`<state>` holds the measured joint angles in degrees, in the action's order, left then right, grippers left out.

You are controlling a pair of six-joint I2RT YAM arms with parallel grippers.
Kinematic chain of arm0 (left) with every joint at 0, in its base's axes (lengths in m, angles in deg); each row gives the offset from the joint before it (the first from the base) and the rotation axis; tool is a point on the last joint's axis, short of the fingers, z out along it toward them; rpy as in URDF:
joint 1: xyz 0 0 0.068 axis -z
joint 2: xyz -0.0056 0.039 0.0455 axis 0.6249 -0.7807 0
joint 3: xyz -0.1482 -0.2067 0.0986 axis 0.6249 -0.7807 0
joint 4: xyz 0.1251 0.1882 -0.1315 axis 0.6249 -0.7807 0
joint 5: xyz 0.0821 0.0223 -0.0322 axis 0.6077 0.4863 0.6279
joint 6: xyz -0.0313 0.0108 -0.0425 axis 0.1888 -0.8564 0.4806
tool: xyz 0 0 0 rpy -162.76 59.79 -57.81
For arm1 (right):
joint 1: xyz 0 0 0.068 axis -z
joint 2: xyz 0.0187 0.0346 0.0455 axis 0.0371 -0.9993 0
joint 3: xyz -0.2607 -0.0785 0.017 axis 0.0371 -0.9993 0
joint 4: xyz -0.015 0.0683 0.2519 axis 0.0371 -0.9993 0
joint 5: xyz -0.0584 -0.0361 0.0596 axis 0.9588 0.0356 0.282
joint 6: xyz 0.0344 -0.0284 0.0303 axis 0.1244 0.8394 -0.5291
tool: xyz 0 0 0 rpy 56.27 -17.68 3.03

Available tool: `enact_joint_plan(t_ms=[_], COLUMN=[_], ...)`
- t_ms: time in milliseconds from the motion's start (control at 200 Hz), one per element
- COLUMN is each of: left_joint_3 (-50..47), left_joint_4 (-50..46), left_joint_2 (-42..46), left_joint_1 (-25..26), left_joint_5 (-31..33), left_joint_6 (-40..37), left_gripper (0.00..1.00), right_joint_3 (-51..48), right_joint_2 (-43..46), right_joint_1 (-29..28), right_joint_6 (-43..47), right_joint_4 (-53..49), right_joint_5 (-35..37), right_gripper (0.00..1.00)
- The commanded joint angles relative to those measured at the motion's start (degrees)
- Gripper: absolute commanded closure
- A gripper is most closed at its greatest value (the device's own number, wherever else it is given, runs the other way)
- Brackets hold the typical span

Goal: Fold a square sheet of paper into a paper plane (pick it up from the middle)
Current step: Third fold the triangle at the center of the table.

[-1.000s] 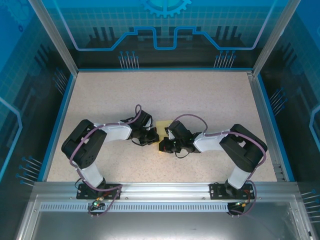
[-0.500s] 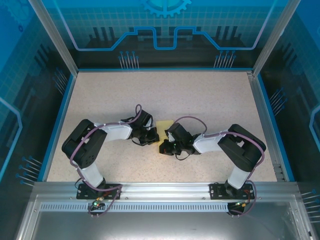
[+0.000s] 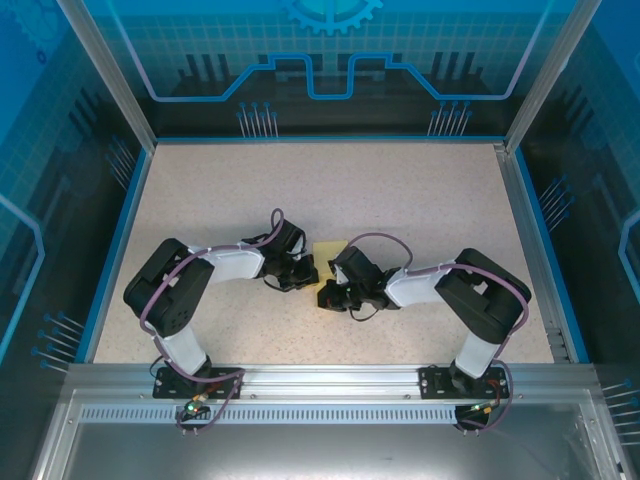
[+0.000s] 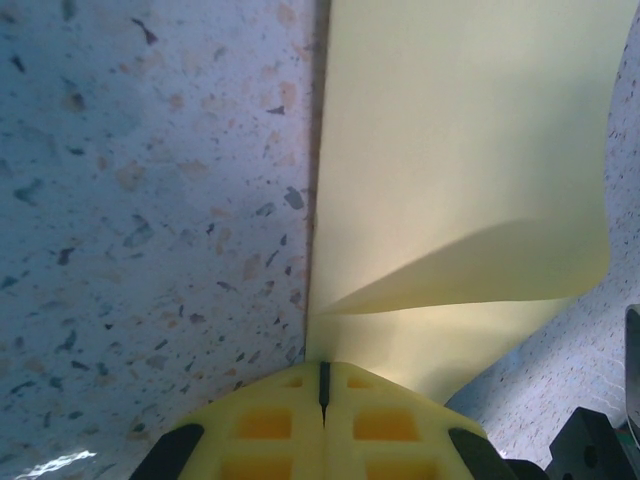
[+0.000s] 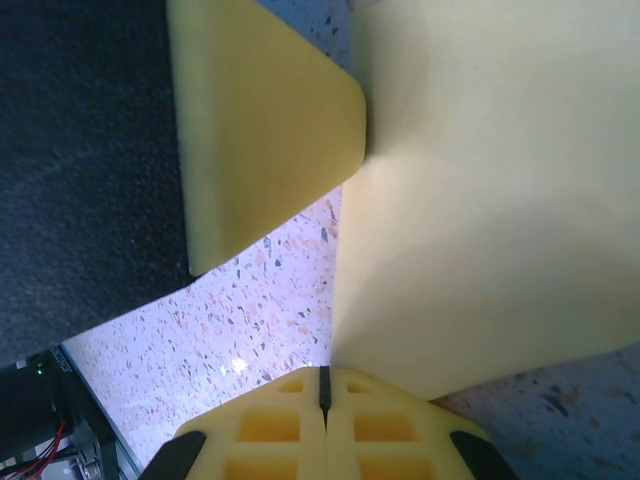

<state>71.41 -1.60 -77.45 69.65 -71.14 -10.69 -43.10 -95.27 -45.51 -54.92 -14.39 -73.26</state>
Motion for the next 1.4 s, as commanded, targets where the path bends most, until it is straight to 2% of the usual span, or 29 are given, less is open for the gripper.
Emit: enact_joint_plan(t_ms=[0,220,765,945,1135,1391], left_joint_3=[0.42,0.46,0.86,0.86,0.95,1.21], left_joint_4=[-3.62,-3.71,-4.47,-4.69,-5.08,-5.26], left_joint_2=[-1.48,-1.68,-1.61,-1.68,-1.62,-1.88], left_joint_1=[0.24,0.31,0.27,0.3,0.27,0.28], left_joint_5=[3.57,3.8,3.61,3.8,4.08,4.15], left_joint_6=[-0.93,-1.2,-1.59,-1.73,-1.89,-1.87], left_gripper=[0.97,0.98,0.98,0.98,0.98,0.98], right_joint_3=[0.49,2.13,4.03,4.17,4.64,5.9], right_joint_2=[0.51,7.16,0.13,0.38,4.79,0.08], right_joint_1=[-1.29,1.69,5.63,6.2,7.66,10.42], right_joint_6=[0.71,3.59,2.89,1.91,4.01,5.15], right_joint_4=[-2.71,-7.77,-8.86,-10.51,-9.6,-10.37], right_joint_5=[0.27,5.27,6.53,6.63,4.63,3.3], right_gripper=[1.0,1.0,1.0,1.0,1.0,1.0])
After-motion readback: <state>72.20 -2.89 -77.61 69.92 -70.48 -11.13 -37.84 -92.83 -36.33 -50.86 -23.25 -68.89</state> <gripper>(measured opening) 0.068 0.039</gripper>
